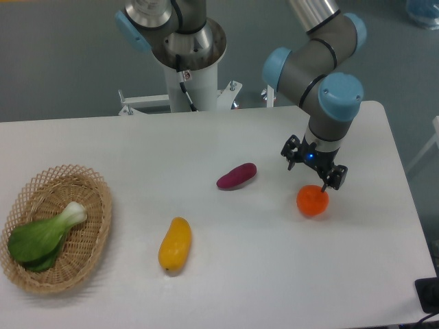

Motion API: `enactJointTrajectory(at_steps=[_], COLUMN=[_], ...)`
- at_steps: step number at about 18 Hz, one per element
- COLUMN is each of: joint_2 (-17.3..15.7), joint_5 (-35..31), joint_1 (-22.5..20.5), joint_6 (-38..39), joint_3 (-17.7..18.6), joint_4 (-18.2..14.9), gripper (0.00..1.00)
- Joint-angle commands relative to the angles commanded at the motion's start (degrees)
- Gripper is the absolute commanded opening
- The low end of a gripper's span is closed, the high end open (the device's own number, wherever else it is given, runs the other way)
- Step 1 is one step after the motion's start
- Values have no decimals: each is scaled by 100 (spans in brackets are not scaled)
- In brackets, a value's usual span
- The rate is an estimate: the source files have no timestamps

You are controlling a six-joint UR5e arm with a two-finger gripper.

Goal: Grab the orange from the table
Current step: 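Lower the open gripper down over the orange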

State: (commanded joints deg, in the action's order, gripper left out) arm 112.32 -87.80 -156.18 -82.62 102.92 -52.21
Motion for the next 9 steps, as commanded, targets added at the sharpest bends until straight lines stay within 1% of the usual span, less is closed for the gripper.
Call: enactJointTrajectory(at_steps=[2, 6, 9], joint_2=[70, 106, 123], joint_5=[0, -9, -52], joint_1=[53, 62, 62], joint_6=[18, -35, -35], joint_3=[0, -61, 0], joint_4=[36, 97, 395], gripper=[100, 100, 100])
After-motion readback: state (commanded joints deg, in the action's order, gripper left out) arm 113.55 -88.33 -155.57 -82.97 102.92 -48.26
